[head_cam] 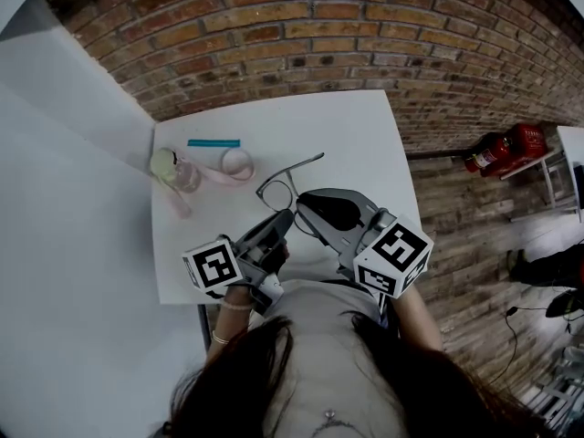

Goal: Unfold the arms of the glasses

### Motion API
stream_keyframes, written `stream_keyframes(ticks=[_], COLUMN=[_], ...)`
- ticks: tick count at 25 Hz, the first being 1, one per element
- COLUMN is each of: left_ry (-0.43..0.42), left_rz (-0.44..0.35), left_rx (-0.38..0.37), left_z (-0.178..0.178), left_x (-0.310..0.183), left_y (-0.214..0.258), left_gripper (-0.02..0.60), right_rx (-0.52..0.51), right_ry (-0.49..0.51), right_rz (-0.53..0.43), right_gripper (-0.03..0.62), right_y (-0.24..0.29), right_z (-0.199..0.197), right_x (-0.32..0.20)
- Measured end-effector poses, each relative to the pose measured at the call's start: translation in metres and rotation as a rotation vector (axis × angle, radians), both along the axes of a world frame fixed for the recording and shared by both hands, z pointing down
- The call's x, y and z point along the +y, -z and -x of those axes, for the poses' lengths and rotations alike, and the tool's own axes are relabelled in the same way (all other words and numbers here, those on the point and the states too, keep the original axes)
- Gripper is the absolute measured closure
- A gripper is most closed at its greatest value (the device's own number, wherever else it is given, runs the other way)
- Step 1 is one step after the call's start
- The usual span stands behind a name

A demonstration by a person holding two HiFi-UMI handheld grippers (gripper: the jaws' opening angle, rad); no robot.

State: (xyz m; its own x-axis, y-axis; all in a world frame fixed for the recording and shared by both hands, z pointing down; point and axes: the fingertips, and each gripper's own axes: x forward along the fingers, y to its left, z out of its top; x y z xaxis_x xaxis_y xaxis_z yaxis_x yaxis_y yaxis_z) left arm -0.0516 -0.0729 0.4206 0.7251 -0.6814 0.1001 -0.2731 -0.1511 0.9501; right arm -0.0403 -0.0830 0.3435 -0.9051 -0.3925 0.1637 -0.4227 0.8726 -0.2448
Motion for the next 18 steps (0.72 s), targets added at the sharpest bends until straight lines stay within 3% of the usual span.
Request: stream_keyframes(ticks=[18], left_ry=[0.031], left_rz=[0.006], left_rx=[0.074], left_z=[0.0063], left_x=[-0.0032], left_y=[0.0046], left_gripper=[0.558], right_rx=[-0.016], right_ry=[-0.029], right_rz=[-0.018], right_gripper=[0.563], right_y=[0.0070], right_z=[-0.0071], right_x=[-0.0037])
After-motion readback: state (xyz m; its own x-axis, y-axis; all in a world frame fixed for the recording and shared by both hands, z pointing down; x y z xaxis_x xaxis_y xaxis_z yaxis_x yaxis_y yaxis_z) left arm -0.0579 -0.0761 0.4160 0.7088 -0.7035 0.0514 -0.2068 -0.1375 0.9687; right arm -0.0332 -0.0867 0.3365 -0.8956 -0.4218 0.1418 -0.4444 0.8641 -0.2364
